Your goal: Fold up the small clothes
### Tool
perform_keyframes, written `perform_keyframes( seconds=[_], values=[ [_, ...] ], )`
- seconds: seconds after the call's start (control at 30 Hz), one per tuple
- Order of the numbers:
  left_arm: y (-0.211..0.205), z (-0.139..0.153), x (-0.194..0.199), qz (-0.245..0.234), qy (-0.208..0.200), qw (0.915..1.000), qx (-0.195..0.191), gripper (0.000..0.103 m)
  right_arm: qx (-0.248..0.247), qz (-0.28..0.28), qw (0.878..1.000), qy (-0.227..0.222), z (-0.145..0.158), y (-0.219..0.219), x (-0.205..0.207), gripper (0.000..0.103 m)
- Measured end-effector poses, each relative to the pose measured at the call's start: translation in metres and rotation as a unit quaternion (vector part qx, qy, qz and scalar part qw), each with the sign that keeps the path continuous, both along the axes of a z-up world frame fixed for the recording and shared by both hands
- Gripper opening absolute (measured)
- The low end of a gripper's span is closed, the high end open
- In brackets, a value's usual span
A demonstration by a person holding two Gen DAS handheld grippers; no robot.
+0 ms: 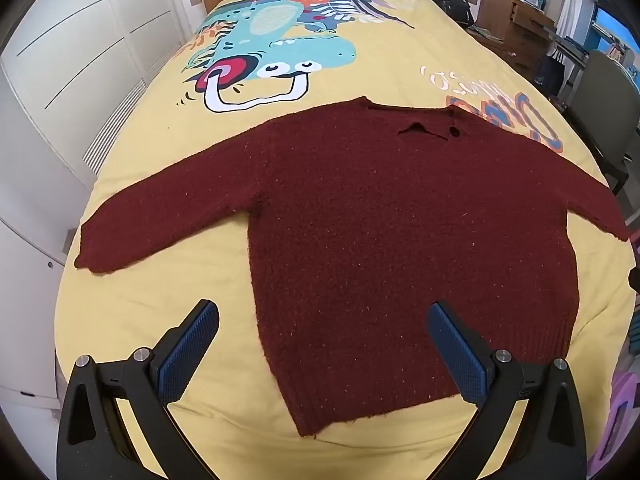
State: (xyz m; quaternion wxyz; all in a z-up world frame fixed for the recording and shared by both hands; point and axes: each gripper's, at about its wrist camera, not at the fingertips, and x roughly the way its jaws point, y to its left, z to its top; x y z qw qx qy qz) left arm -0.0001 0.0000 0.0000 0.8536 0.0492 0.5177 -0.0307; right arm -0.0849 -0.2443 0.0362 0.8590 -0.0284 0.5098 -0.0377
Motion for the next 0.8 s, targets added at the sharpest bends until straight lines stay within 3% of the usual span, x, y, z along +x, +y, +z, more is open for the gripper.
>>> perform_keyframes(
  seconds=[0.8],
  values=[
    [0.0053, 0.0065, -0.0002, 0.001, -0.001, 1.0, 0.003, 0.102, 0.001, 0.002, 1.0, 0.007, -0.003, -0.0014, 0.0004, 0.103]
  ],
)
